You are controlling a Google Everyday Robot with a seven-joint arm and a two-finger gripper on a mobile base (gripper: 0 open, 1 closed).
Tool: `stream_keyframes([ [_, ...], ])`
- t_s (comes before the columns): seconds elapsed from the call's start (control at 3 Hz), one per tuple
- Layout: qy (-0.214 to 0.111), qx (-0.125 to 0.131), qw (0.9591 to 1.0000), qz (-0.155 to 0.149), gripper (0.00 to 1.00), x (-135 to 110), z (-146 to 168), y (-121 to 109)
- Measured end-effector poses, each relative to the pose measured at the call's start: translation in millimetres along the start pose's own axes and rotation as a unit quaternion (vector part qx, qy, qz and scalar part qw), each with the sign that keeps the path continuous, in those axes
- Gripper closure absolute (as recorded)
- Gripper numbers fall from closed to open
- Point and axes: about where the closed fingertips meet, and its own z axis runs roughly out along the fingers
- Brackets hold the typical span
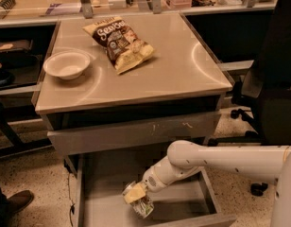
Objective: Place 7up can into middle drawer
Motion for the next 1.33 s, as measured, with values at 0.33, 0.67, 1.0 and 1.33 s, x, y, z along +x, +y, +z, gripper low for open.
stream_keyframes([
  [0.33, -0.024, 0.003, 0.9992, 0.031, 1.0, 0.0, 14.5, -16.9],
  [0.67, -0.043, 0.018, 0.9963, 0.073, 1.0, 1.3, 24.9, -42.8],
  [1.0, -0.054, 0.031, 0.9926, 0.105, 1.0, -1.1, 31.9, -69.1],
  [1.33, -0.055, 0.039, 0.9859, 0.153, 1.0, 5.0, 51.9, -100.7],
])
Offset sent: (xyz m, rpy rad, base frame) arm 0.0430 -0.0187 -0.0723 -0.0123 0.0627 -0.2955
